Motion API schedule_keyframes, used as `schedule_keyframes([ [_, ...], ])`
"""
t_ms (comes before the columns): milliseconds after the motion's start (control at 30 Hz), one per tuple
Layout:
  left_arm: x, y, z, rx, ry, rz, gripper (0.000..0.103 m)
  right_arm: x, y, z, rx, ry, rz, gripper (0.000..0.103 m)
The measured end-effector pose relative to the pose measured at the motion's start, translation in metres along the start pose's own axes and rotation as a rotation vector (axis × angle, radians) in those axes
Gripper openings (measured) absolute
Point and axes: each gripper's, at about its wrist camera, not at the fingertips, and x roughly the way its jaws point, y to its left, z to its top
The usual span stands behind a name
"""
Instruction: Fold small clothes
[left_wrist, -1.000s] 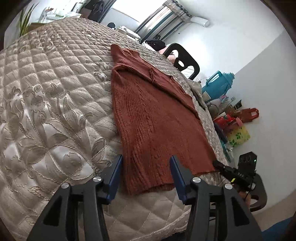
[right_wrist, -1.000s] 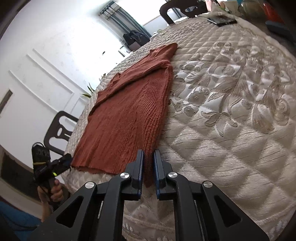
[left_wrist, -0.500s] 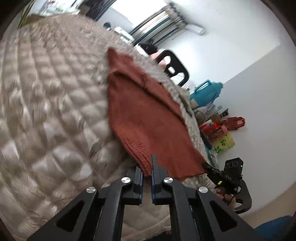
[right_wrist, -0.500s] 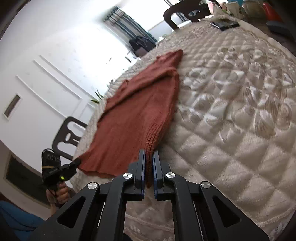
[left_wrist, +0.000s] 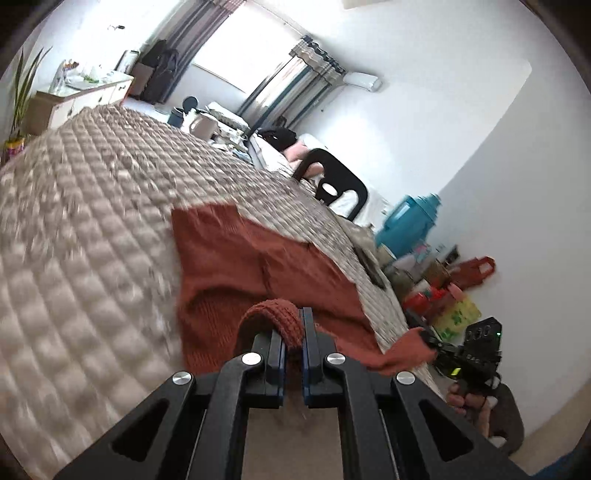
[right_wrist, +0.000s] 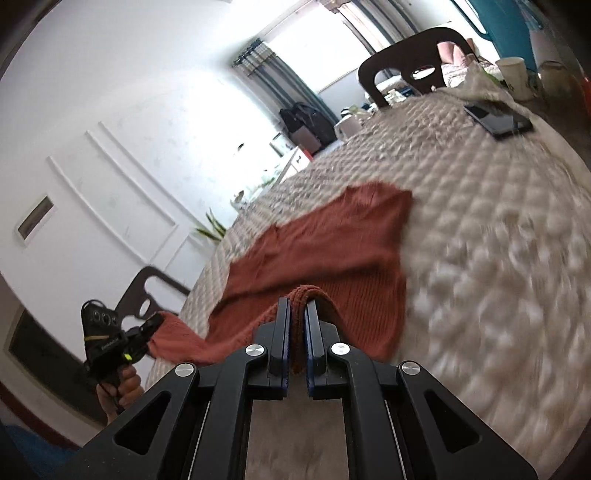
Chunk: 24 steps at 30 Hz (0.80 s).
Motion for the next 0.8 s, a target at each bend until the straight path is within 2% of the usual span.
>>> schedule_keyframes([
  [300,0.062,0.029,0.056,0.0,0.027,0.106,0.008,0.056,-0.03,0.062,0.042,0.011,-0.066,0.006],
  [433,0.08,0.037,0.072,-0.01,0.045,0.114,0.008,0.079,-0.035,0.08,0.049,0.035,-0.084,0.006],
  [633,0.093,0.048,0.105,-0.034,0.011,0.097,0.008,0.092,-0.04,0.108,0.07,0.0,-0.056,0.006],
  [800,0.129,0.073,0.112,-0.078,0.07,0.152,0.008,0.12,-0.068,0.118,0.148,0.035,-0.093,0.006],
])
